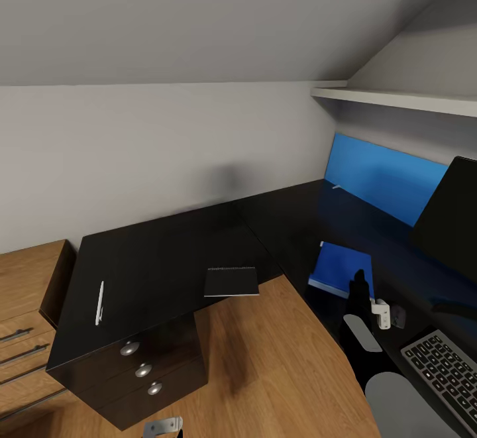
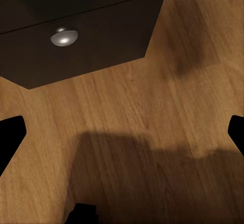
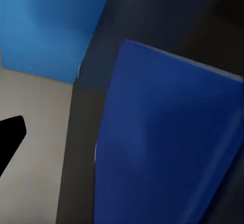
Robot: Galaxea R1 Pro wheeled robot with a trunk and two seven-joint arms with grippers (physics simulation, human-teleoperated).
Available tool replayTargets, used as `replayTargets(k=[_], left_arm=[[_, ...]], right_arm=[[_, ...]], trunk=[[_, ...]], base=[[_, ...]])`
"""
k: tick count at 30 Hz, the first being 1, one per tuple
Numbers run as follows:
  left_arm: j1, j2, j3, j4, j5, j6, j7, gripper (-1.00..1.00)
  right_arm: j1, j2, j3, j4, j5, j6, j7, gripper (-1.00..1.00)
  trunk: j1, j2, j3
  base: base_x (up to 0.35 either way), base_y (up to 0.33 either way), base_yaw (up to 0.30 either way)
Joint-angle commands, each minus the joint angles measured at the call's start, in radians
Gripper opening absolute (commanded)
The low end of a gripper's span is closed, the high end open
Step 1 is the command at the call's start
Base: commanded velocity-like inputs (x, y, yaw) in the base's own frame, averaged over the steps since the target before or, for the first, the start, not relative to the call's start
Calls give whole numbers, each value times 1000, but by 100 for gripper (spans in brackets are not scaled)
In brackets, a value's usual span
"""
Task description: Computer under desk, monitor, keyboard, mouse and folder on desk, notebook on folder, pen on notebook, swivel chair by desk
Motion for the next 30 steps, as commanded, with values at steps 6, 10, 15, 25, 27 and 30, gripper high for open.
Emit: replayTargets(k=[6,10,15,25,27,30], left_arm=[[0,3,-3,1,8,-1,6,100],[0,2,-3,1,8,-1,6,100],[0,3,-3,2,7,-2,6,100],[0,4,-3,1,7,-3,8,100],[0,4,-3,2,7,-3,8,100],[0,4,-3,2,7,-3,8,100]], right_arm=[[-1,0,0,1,-11,-2,8,100],[-1,0,0,0,-11,-2,8,100],[-1,0,0,0,-11,-2,8,100],[-1,0,2,-1,-11,-1,7,100],[-1,0,2,-1,-11,-1,7,100],[-1,0,2,-1,-11,-1,7,100]], trunk=[[0,-1,-1],[0,-1,-1],[0,-1,-1],[0,-1,-1],[0,-1,-1],[0,-1,-1]], base=[[-2,0,0],[-183,0,0],[-32,0,0],[-138,0,0],[-17,0,0],[-6,0,0]])
